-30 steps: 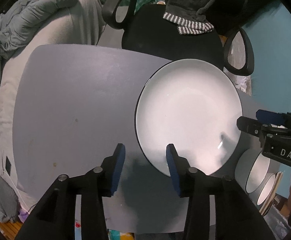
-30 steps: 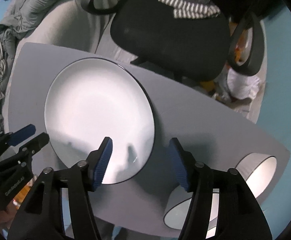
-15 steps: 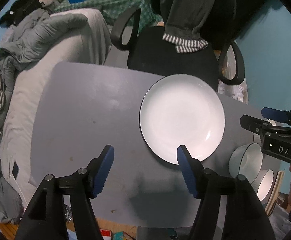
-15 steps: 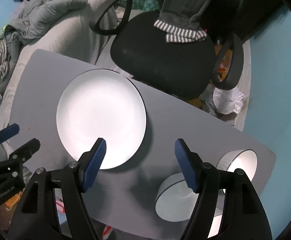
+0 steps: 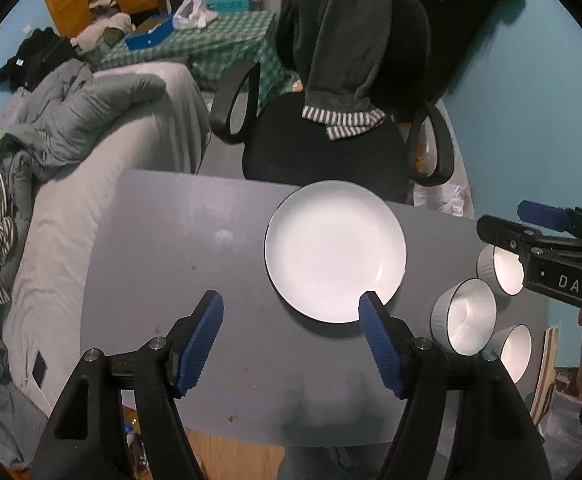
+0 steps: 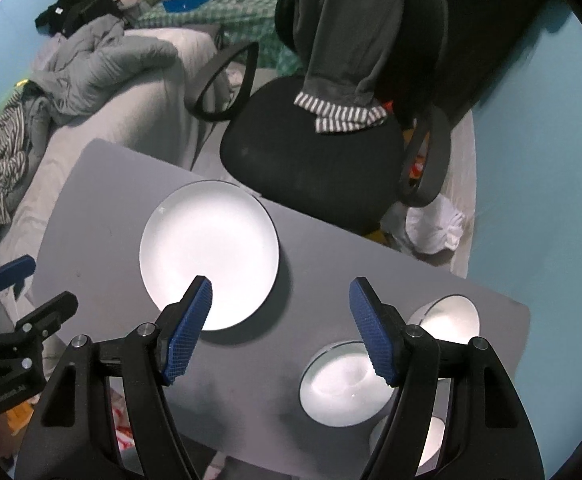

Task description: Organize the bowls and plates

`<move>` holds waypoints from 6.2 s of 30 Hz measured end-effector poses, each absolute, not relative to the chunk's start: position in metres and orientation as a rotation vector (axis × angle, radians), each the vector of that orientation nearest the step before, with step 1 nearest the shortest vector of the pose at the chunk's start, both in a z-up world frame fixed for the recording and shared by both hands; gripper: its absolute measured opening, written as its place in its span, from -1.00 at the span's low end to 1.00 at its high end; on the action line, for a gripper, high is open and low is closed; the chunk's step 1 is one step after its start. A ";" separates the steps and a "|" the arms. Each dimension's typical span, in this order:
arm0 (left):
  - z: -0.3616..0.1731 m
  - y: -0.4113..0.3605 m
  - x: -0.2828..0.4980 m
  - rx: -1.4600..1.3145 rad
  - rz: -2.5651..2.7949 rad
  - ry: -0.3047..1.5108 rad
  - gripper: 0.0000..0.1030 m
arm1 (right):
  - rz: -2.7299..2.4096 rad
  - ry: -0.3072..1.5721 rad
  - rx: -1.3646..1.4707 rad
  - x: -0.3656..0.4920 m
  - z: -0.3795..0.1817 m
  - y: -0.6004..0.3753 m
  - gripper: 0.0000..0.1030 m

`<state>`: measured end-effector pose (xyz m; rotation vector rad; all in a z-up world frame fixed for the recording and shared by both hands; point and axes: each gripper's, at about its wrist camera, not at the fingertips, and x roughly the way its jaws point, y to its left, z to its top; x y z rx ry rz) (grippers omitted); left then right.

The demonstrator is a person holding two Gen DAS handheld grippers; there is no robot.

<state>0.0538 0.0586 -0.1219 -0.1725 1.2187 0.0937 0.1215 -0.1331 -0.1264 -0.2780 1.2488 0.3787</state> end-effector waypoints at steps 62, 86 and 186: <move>-0.020 -0.025 0.009 0.001 -0.292 0.986 0.56 | -0.099 0.967 0.079 -0.023 -0.011 -0.277 0.40; -0.020 -0.058 0.017 0.035 -0.424 1.007 0.56 | -0.233 0.979 0.140 -0.047 -0.008 -0.307 0.41; -0.260 -0.128 0.101 0.078 -0.225 1.452 0.56 | 0.255 1.511 0.096 0.079 -0.259 -0.320 0.34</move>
